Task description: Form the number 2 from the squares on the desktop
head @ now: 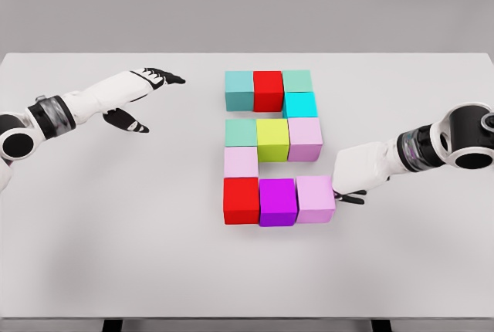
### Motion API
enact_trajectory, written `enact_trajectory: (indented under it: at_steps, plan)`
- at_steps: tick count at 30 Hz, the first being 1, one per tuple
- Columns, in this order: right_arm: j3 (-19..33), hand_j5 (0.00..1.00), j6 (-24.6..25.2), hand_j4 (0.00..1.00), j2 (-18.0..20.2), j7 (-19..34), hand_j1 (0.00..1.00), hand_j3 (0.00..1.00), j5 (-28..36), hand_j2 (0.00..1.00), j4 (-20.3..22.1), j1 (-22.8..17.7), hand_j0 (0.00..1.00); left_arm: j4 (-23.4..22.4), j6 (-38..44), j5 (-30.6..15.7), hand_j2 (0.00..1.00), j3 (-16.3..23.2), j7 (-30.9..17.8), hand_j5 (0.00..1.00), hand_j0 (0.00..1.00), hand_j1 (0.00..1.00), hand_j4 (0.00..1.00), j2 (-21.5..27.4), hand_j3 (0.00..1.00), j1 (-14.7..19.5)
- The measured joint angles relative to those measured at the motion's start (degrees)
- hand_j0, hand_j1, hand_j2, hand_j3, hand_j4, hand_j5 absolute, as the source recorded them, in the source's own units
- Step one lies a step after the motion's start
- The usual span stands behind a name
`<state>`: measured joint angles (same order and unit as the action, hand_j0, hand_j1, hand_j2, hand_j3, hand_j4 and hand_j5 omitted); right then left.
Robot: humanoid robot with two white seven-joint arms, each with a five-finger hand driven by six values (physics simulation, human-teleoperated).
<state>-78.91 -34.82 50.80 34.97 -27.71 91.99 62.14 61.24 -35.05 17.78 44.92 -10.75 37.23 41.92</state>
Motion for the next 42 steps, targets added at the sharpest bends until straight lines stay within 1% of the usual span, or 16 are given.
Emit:
enact_trajectory:
  at_steps: [15, 29, 32, 36, 37, 38, 39, 40, 42]
  plan:
    - [-0.1, 0.14, -0.3, 0.14, -0.1, 0.0, 0.14, 0.14, -0.1, 0.14, 0.5, 0.3, 0.14, -0.1, 0.0, 0.0, 1.00, 0.0, 0.0, 1.00, 1.00, 1.00, 1.00, 0.0, 1.00, 0.0]
    - [-0.1, 0.14, -0.3, 0.14, 0.5, 0.0, 0.14, 0.14, -0.2, 0.14, -0.3, 0.3, 0.14, -0.1, 0.0, -0.8, 1.00, -0.3, 0.0, 1.00, 1.00, 1.00, 1.00, 0.0, 1.00, 0.0]
    - [0.9, 0.14, -0.3, 0.14, 1.3, 0.0, 0.14, 0.14, -0.4, 0.14, -1.6, 0.3, 0.14, -0.1, 0.0, -0.9, 1.00, -0.3, 0.0, 1.00, 1.00, 1.00, 1.00, 0.0, 1.00, 0.1]
    - [5.1, 0.14, -0.3, 0.14, 2.4, 0.0, 0.14, 0.14, -0.5, 0.14, -5.4, 0.0, 0.14, -0.2, 0.0, -1.2, 1.00, -0.3, 0.0, 1.00, 1.00, 1.00, 1.00, 0.0, 1.00, 0.0]
    - [6.1, 0.17, -0.3, 0.17, 2.5, 0.0, 0.17, 0.17, -0.4, 0.17, -6.0, -0.1, 0.17, -0.1, 0.0, -1.3, 1.00, -0.4, 0.0, 1.00, 1.00, 1.00, 1.00, 0.1, 1.00, 0.0]
    - [7.2, 0.46, -0.3, 0.46, 2.7, 0.0, 0.46, 0.46, -0.3, 0.46, -6.5, -0.2, 0.46, -0.1, 0.0, -1.5, 1.00, -0.4, 0.0, 1.00, 1.00, 1.00, 1.00, 0.4, 1.00, 0.0]
    - [8.7, 0.82, -0.3, 0.82, 3.0, 0.0, 0.82, 0.82, -0.2, 0.82, -7.2, -0.4, 0.82, -0.1, 0.0, -1.5, 1.00, -0.4, 0.0, 1.00, 1.00, 1.00, 1.00, 0.8, 1.00, 0.0]
    - [10.2, 1.00, -0.3, 1.00, 3.3, 0.0, 1.00, 1.00, -0.1, 1.00, -8.1, -0.5, 1.00, -0.1, 0.0, -1.6, 1.00, -0.4, 0.1, 1.00, 1.00, 1.00, 1.00, 1.1, 1.00, 0.0]
    - [12.8, 1.00, -0.3, 1.00, 3.8, 0.0, 1.00, 1.00, 0.0, 1.00, -10.5, -0.5, 1.00, 0.0, 0.0, -1.7, 1.00, -0.3, 0.1, 1.00, 1.00, 1.00, 1.00, 1.6, 1.00, -0.2]
